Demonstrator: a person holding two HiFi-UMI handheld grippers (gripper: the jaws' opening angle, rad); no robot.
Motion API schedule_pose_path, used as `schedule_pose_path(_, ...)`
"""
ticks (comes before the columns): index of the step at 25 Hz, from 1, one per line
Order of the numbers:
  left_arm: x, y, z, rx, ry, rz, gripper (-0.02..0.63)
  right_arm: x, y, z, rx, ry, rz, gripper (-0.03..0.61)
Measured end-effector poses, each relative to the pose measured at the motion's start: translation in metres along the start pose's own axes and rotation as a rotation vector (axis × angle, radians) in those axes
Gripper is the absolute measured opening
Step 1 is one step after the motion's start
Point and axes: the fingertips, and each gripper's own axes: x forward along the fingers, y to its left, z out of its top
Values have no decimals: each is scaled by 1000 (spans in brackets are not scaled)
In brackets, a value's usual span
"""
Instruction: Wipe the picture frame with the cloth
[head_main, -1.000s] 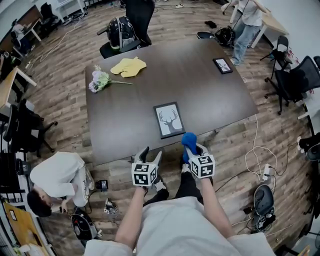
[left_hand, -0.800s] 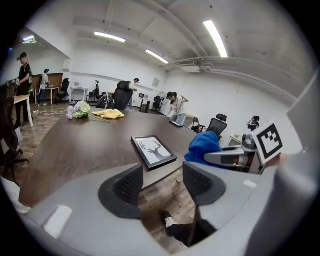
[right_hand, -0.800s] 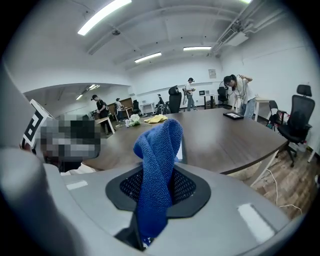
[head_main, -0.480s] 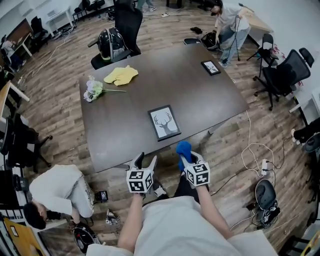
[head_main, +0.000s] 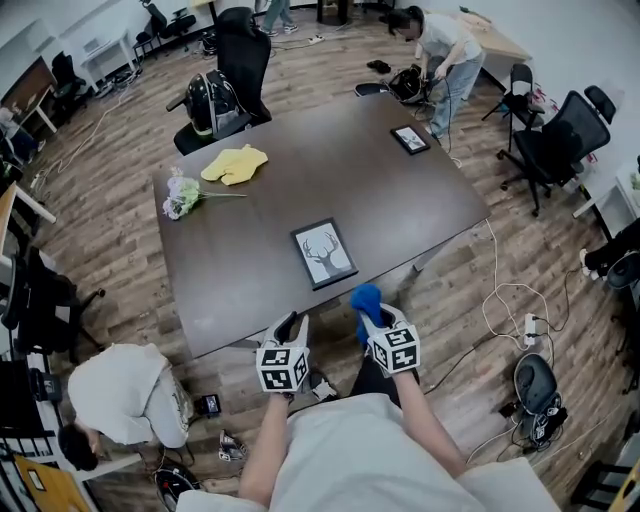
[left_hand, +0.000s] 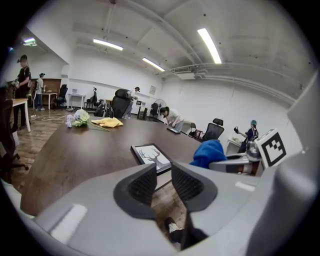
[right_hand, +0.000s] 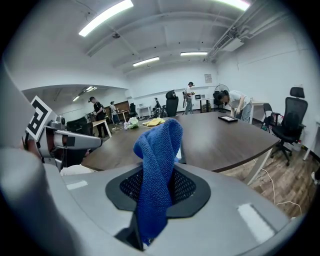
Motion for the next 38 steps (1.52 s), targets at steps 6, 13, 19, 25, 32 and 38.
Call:
schedule_pose_path(6,-2,-1,-2,1,7,-1,73,-2,3,3,-1,-7,3,89)
schedule_pose_path(13,-5,2,-7,1,27,-2,52,-2,10,3,-2,-7,4,89)
schedule_pose_path(19,-8,2,-19,29,77,-7,52,-3,16,0,17,-18,13,89)
schedule_pose_path(25,-11,0,-31,37,97,-23,52,-2,26,-10,19,-10,31,89)
schedule_pose_path(32,-10,1,-28,52,93,-21,52,-2,26,-8,26,-17,23,89)
schedule_pose_path(38,-7,1,-27,55,98,-25,52,-1,28,-7,21,-22,19,89)
